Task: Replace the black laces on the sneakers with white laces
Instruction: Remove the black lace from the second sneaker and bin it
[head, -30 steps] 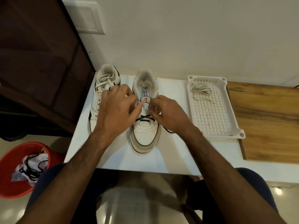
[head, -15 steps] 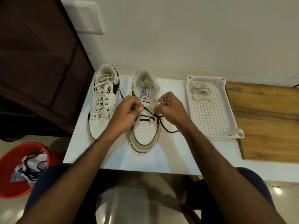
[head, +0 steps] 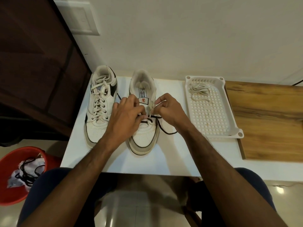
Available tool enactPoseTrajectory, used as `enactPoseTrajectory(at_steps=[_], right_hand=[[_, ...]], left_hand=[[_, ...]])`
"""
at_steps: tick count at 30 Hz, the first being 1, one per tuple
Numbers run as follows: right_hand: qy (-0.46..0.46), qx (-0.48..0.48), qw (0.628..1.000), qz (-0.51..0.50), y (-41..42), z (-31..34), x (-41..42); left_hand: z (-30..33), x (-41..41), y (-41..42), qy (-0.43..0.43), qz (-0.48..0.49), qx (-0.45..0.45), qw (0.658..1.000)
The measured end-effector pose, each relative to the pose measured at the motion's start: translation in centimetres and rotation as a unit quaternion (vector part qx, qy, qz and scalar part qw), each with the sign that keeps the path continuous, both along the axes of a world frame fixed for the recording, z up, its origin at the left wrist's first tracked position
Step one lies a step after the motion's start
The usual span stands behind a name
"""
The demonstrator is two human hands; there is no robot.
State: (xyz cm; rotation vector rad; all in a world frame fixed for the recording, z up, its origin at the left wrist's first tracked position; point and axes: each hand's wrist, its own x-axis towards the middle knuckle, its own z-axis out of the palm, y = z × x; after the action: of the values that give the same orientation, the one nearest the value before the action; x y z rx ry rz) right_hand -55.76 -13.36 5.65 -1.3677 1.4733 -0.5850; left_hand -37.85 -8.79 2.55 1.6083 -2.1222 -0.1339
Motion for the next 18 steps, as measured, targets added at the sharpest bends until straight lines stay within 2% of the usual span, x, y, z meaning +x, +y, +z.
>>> enactPoseTrajectory(at_steps=[2,3,4,5,6,7,8,9,10,11,12,13,14,15,16,17,18], right_hand=[[-0.002,0.002,1.0,0.0,0.0,0.0,0.0],[-0.004,0.005,1.0,-0.001,0.0,0.0,0.0],[-0.005,0.007,1.0,0.0,-0.1,0.0,0.0],[-0.004,0.009,1.0,0.003,-0.1,0.0,0.0],[-0.002,0.009,1.0,0.005,-0.1,0.0,-0.1],[-0.001,0.009,1.0,0.007,-0.2,-0.1,-0.1],[-0.001,0.007,1.0,0.008,-0.2,-0.1,-0.1],[-0.002,0.006,1.0,0.008,-0.2,-0.1,-0.1],[-0.002,0.005,1.0,0.009,-0.2,-0.1,-0.1],[-0.001,0.004,1.0,0.011,-0.2,-0.1,0.0],[0.0,0.004,1.0,0.012,-0.2,0.0,0.0],[0.002,0.004,1.0,0.012,-0.2,0.0,0.1],[0.002,0.004,1.0,0.009,-0.2,0.0,0.1],[0.002,0.003,1.0,0.006,-0.1,0.0,0.1],[0.003,0.001,1.0,0.006,-0.1,-0.1,0.1],[0.002,-0.002,1.0,0.006,-0.1,-0.1,0.2],[0.003,-0.005,1.0,0.006,-0.1,-0.1,0.1]], left_hand=[[-0.1,-0.2,-0.3,0.116,0.033,0.032,0.992],[0.2,-0.1,-0.5,0.221,0.069,0.057,0.971],[0.5,0.2,-0.8,0.35,0.111,0.085,0.926],[1.2,0.8,-0.8,0.485,0.143,0.095,0.858],[1.8,1.6,-0.8,0.615,0.151,0.083,0.77],[2.5,2.5,-0.7,0.723,0.133,0.068,0.674],[3.0,3.3,-0.7,0.792,0.106,0.062,0.598],[3.3,3.8,-0.6,0.816,0.094,0.062,0.566],[3.5,3.8,-0.5,0.804,0.09,0.068,0.584],[3.6,3.5,-0.4,0.753,0.099,0.082,0.645],[3.6,3.0,-0.3,0.662,0.1,0.097,0.736],[3.6,2.6,-0.3,0.531,0.094,0.105,0.835],[3.4,2.2,-0.2,0.382,0.064,0.103,0.916],[3.1,1.7,0.0,0.229,0.026,0.087,0.969],[2.3,1.3,0.0,0.116,-0.012,0.069,0.991],[2.0,1.0,0.1,0.047,-0.033,0.051,0.997],[1.6,0.7,0.1,0.015,-0.047,0.038,0.998]])
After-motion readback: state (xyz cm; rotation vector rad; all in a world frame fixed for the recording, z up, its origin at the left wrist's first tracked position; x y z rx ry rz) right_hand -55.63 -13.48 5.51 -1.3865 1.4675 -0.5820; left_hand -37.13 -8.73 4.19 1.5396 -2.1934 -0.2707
